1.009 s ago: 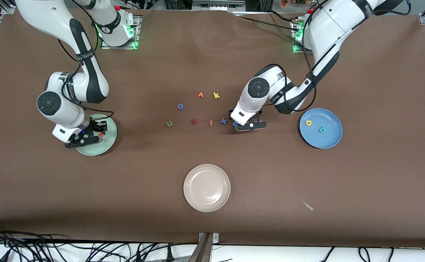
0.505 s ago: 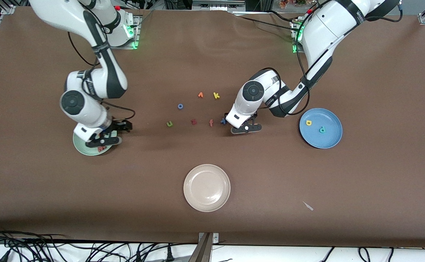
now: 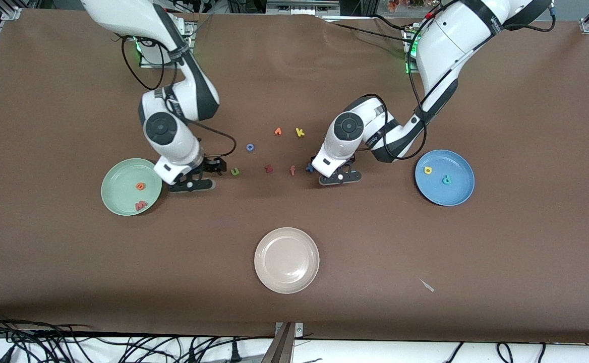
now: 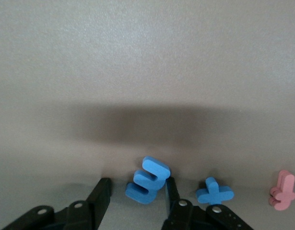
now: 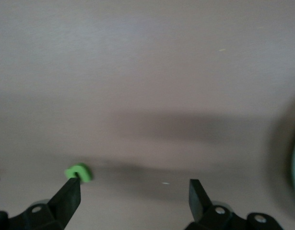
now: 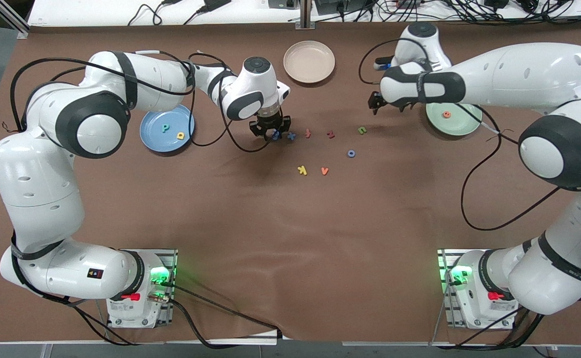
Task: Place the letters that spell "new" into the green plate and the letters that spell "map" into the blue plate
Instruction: 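Drop the pink w on the green plate while the left grasps blue 3, then place the blue 3 on the blue plate while the right grasps green n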
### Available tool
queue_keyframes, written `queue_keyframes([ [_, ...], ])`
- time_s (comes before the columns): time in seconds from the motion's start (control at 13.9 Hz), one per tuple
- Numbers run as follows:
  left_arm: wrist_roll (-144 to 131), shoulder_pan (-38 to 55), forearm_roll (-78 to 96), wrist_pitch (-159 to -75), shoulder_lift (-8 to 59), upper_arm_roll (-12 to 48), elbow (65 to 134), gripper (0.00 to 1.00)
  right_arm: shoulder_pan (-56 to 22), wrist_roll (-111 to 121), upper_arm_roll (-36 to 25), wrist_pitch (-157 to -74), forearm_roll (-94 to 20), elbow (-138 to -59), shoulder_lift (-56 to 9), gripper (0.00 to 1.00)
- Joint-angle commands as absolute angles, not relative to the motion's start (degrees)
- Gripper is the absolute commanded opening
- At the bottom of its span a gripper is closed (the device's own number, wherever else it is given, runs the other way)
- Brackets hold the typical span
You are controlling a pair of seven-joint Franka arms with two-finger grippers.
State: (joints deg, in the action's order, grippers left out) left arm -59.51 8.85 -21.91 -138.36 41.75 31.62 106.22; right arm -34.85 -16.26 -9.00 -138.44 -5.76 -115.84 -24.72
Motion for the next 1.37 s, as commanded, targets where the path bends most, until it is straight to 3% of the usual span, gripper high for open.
queue_keyframes([
  [0.0, -60.73, 9.76, -24.17, -137.90, 42.28, 30.94, 105.12, 0.40, -37.52, -18.28, -9.40, -141.50, -5.71, -115.84, -26.89, 1.00],
  [0.36, -60.91, 9.58, -24.17, -137.55, 42.28, 30.85, 105.12, 0.11, -40.25, -18.28, -9.40, -144.23, -5.62, -115.84, -29.53, 1.00],
  [0.5, -60.91, 9.14, -24.08, -137.46, 42.10, 30.94, 105.12, 0.05, -41.21, -18.19, -9.32, -146.41, -5.62, -115.84, -30.93, 0.99],
  [0.65, -60.47, 7.74, -23.47, -134.93, 40.44, 31.20, 105.12, 0.05, -41.92, -18.19, -9.32, -148.09, -5.62, -115.93, -32.16, 0.97],
  [0.87, -59.24, 1.79, -23.12, -122.99, 36.05, 35.14, 105.03, 0.06, -41.92, -18.19, -9.32, -148.27, -5.62, -115.84, -32.26, 0.82],
  [1.3, -46.00, -26.41, -23.29, -109.09, 34.72, 51.49, 104.94, 0.06, -41.92, -18.81, -9.32, -147.83, -5.89, -115.84, -31.99, 0.59],
])
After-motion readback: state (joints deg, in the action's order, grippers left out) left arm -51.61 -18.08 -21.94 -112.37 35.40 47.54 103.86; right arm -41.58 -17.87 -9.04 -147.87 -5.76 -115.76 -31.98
